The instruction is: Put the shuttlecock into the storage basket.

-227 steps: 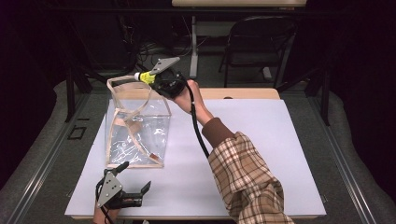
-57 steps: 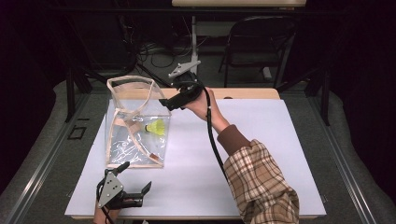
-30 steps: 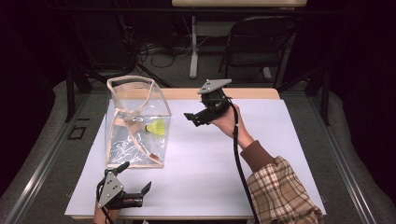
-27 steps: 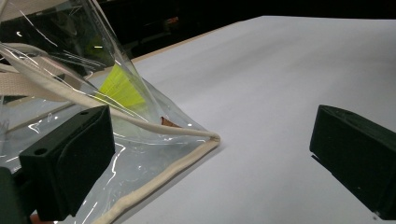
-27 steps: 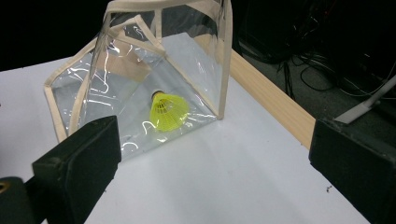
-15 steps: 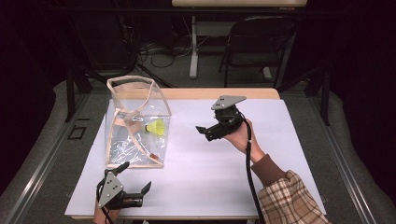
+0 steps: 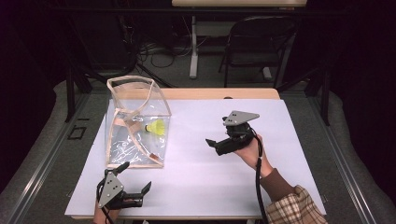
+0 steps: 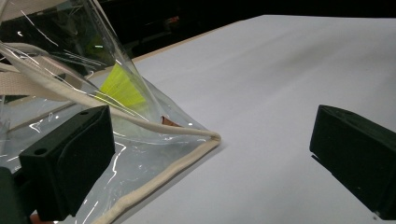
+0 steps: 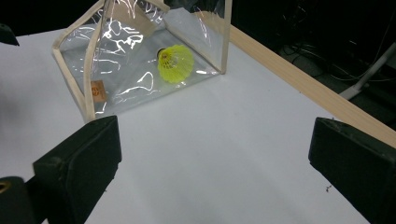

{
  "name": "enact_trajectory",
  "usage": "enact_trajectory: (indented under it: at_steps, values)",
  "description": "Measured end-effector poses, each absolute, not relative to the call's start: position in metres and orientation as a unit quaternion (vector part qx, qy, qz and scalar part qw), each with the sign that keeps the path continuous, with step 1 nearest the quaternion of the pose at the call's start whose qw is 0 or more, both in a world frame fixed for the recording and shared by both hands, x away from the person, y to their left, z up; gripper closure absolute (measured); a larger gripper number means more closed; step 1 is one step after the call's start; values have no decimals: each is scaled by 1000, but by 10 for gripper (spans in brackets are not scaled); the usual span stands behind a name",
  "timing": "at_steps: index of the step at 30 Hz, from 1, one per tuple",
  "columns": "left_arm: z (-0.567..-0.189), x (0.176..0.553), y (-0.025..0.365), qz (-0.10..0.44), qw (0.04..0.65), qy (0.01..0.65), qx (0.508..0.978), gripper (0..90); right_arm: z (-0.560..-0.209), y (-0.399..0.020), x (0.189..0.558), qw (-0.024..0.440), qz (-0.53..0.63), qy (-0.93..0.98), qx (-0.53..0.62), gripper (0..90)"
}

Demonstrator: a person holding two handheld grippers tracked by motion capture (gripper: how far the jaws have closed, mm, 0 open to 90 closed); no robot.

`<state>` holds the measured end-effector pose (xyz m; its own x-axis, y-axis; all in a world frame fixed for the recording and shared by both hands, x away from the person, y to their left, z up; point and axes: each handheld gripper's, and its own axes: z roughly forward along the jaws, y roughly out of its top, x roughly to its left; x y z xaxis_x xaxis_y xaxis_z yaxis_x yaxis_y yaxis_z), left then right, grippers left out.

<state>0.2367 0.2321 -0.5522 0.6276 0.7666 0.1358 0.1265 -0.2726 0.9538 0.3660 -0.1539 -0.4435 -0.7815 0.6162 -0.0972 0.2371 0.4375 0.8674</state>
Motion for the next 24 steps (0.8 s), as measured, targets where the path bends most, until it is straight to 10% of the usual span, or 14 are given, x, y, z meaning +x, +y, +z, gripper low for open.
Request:
enact_trajectory:
  at_steps: [24]
  values:
    - [-553,237,231,306,519,304,738,0,-489,-191,322,221,477,805,274,10]
